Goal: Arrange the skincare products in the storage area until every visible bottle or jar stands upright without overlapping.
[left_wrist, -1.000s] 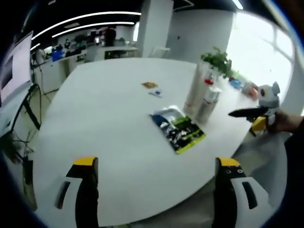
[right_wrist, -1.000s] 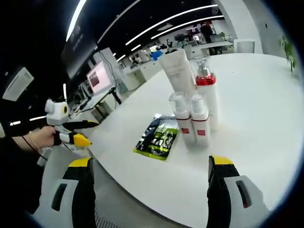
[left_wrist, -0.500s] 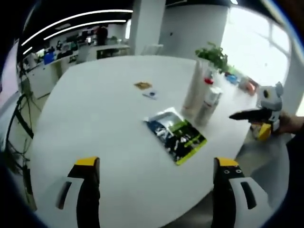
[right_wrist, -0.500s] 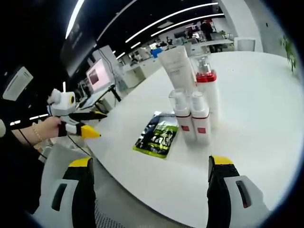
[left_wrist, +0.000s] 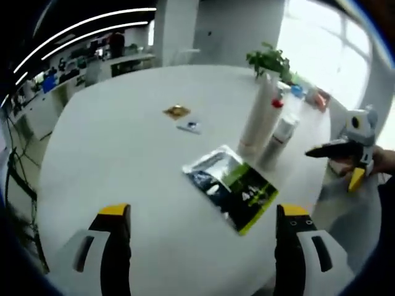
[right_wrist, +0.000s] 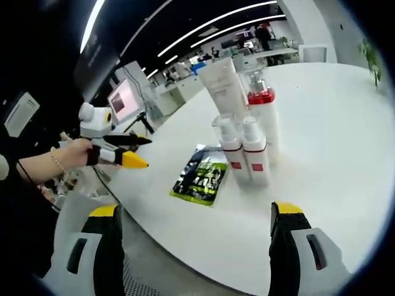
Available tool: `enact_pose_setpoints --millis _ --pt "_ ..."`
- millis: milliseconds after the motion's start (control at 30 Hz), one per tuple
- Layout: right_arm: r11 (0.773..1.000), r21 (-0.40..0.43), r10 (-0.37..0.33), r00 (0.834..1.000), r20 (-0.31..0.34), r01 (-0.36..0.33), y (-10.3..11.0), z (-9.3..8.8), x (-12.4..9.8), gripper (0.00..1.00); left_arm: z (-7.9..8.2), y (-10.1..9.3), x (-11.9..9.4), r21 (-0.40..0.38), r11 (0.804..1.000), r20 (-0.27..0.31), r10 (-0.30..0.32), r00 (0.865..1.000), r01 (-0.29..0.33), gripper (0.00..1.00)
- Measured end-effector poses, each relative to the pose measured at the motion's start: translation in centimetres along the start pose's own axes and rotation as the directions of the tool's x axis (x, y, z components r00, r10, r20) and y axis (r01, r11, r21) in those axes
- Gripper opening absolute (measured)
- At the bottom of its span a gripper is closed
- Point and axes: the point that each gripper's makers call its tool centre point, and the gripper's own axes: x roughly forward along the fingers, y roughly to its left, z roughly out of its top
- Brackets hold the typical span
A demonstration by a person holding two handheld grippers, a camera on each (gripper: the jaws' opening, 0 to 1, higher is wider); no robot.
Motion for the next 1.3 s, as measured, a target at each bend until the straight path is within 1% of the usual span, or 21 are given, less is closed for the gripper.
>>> enact_pose_setpoints --millis 100,233,467,600,733,800,900,1000,1067,1167,1300 --pt "1.000 0.013 -0.008 1.000 0.010 0.008 -0.3 0.2 -0.1 1.00 0.6 0.3 0.9 0.005 1.000 -0.008 -0.014 1.000 0.014 0.94" --pt "1.000 0.018 -0.015 1.000 0.013 0.015 -0.4 0.2 -0.2 1.00 1.4 0.9 2.1 0.047 0.999 -0.036 -0.021 0.999 0.022 0.94" --pt "1.000 -0.006 -0.020 1.000 0.001 0.020 -0.4 0.1 -0.1 1.00 3.3 2.1 4.4 0.100 0.994 -0.064 -0.030 0.997 0.037 0.93" --pt "1.000 -0.005 -0.021 1.000 0.000 0.021 -0.4 0.0 0.0 1.00 4.1 2.2 5.5 0.136 0.989 -0.081 -0.041 0.996 0.052 0.93" --pt "0.999 0.021 -0.031 1.000 0.004 0.031 -0.7 0.0 -0.1 1.00 5.1 2.4 7.2 0.174 0.982 -0.094 -0.055 0.994 0.070 0.90" --pt "0.999 0.033 -0.040 0.999 0.007 0.039 -0.9 0.1 -0.2 1.00 5.4 1.9 7.6 0.195 0.977 -0.101 -0.062 0.993 0.081 0.89" --pt "0.997 0.055 -0.046 0.999 0.012 0.045 -1.3 0.1 -0.2 1.00 6.0 2.1 8.8 0.222 0.970 -0.122 -0.069 0.990 0.095 0.88" --pt "0.997 0.068 -0.048 0.999 0.012 0.047 -1.4 0.1 -0.2 1.00 6.7 2.4 9.9 0.220 0.970 -0.133 -0.073 0.988 0.102 0.89" --pt "0.996 0.069 -0.052 0.999 0.009 0.051 -1.5 0.0 -0.2 1.00 7.0 2.3 10.3 0.224 0.968 -0.141 -0.080 0.987 0.110 0.88" --pt "0.996 0.074 -0.055 0.998 0.007 0.054 -1.7 -0.1 -0.2 1.00 7.4 2.6 11.4 0.244 0.963 -0.155 -0.078 0.985 0.114 0.87" --pt "0.995 0.078 -0.057 0.998 0.002 0.057 -1.7 -0.2 -0.2 1.00 8.1 2.8 12.6 0.252 0.960 -0.161 -0.083 0.984 0.122 0.86"
